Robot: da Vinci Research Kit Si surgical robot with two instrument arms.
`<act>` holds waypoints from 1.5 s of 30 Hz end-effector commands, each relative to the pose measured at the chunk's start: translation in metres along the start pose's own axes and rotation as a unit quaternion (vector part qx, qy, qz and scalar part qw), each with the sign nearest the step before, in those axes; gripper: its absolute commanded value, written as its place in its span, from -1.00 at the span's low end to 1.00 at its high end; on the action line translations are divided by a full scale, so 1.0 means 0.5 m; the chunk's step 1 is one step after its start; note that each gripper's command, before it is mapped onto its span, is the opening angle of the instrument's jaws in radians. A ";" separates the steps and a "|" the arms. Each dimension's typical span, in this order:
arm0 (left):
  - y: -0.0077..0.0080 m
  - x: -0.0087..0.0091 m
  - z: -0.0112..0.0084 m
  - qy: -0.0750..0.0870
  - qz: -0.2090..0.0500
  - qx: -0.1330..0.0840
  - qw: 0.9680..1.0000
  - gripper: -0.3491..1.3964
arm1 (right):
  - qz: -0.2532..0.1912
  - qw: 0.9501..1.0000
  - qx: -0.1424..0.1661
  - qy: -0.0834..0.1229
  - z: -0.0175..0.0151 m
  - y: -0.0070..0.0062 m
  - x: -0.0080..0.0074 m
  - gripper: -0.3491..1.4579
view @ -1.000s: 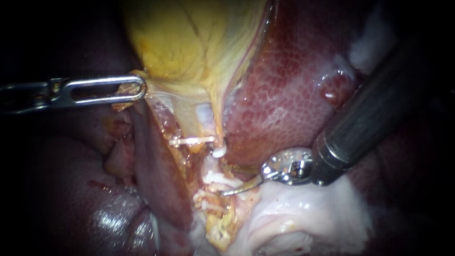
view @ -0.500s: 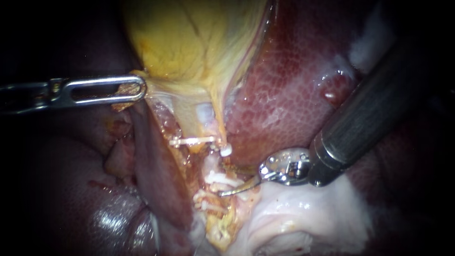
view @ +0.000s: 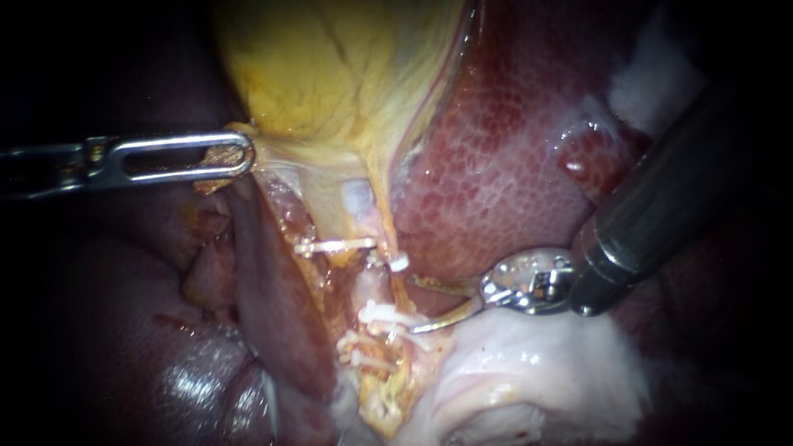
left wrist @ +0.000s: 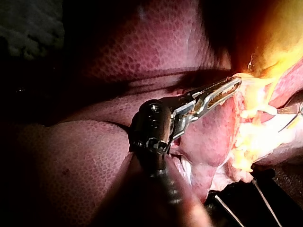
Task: Go to the cutting position right tube
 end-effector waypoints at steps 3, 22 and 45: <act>0.0000 0.0000 0.0000 0.000 0.000 0.000 1.000 -1.00 | 0.000 1.000 -0.002 0.000 0.0016 0.0006 -0.0001 0.93; -0.0001 0.0000 0.0001 0.000 0.000 0.000 1.000 -1.00 | 0.010 1.000 0.003 0.009 0.0102 -0.0003 0.0003 0.95; -0.0001 0.0000 0.0003 0.000 0.000 0.000 1.000 -1.00 | 0.028 0.997 0.065 0.019 0.0191 -0.0010 0.0037 0.92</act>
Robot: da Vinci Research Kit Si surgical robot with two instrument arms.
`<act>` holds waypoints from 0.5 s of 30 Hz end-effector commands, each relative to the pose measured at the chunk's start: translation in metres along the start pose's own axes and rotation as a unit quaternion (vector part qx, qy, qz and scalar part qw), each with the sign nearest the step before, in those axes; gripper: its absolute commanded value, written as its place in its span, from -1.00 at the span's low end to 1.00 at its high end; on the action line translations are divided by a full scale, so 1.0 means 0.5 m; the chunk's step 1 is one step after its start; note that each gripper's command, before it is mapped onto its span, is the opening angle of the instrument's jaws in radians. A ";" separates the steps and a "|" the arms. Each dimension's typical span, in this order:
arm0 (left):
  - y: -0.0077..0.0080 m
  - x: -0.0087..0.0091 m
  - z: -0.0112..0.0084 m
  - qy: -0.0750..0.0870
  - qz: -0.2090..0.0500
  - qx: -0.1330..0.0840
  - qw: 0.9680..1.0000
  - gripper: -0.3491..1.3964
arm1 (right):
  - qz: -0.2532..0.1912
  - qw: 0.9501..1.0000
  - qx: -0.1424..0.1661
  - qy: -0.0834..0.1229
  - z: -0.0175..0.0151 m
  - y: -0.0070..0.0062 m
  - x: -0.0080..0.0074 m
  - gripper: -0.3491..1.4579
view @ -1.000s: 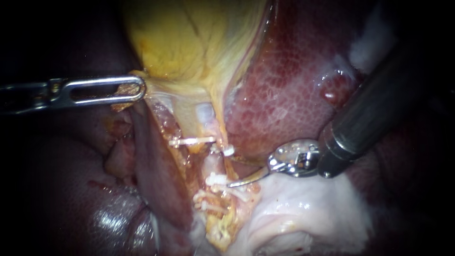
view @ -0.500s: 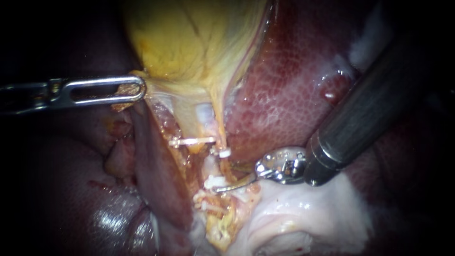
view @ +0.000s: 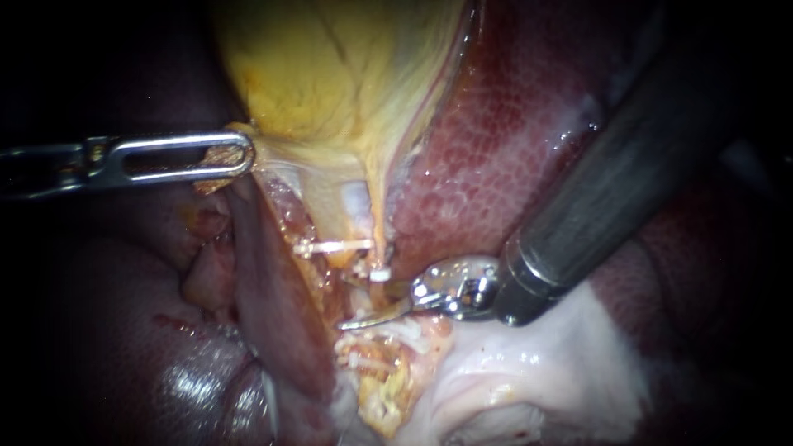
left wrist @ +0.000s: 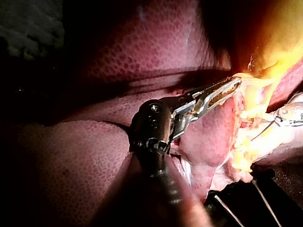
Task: Go to the cutting position right tube
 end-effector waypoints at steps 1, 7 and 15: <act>0.0001 0.0001 0.0000 0.000 0.000 0.000 1.000 -1.00 | 0.000 1.000 -0.001 -0.001 0.0001 0.0000 0.0000 0.92; 0.0001 0.0001 0.0000 0.000 0.000 0.000 1.000 -1.00 | 0.002 1.000 -0.002 -0.001 -0.0002 0.0001 -0.0002 0.92; 0.0001 0.0001 0.0000 0.000 0.000 0.000 1.000 -1.00 | 0.001 1.000 -0.002 -0.001 -0.0003 0.0001 -0.0002 0.92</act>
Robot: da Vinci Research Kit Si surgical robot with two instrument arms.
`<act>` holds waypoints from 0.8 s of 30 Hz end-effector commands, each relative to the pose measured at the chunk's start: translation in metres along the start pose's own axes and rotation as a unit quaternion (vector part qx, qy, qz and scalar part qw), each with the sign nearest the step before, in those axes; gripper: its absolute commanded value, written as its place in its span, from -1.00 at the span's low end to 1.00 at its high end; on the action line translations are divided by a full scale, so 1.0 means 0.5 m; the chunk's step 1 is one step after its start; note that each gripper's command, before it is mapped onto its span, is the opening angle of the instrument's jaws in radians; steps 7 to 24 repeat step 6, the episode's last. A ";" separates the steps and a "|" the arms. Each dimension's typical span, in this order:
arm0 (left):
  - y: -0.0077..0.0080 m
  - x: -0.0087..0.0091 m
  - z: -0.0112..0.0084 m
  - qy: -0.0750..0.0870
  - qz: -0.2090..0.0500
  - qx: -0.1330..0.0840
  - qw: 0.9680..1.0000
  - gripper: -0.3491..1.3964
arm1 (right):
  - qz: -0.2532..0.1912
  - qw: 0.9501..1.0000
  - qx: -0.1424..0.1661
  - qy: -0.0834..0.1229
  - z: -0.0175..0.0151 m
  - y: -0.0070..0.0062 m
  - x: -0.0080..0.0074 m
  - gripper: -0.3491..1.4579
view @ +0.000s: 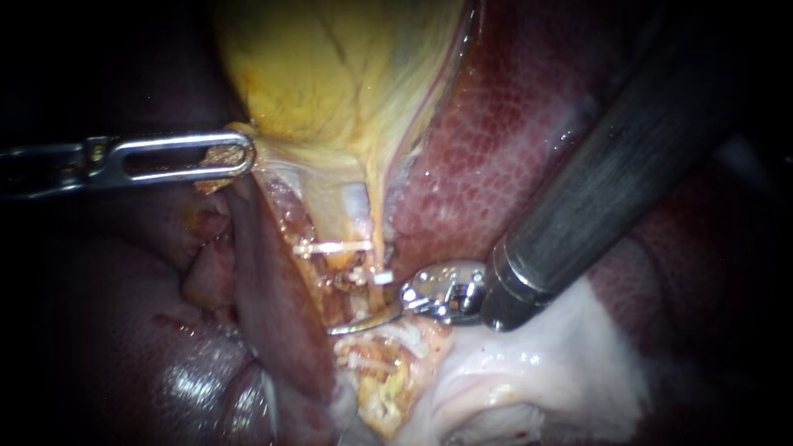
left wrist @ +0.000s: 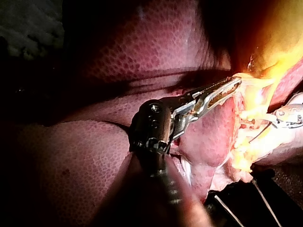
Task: Go to the cutting position right tube
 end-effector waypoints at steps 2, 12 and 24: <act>0.0000 0.0000 0.0000 0.000 0.000 0.000 1.000 -1.00 | 0.000 1.000 0.000 0.000 -0.0001 0.0000 0.0000 0.92; 0.0000 0.0000 0.0000 0.000 0.000 0.000 1.000 -1.00 | 0.000 1.000 0.000 0.000 -0.0001 0.0000 0.0000 0.92; 0.0000 0.0000 0.0000 0.000 0.000 0.000 1.000 -1.00 | 0.000 1.000 0.000 0.000 -0.0001 0.0000 0.0000 0.92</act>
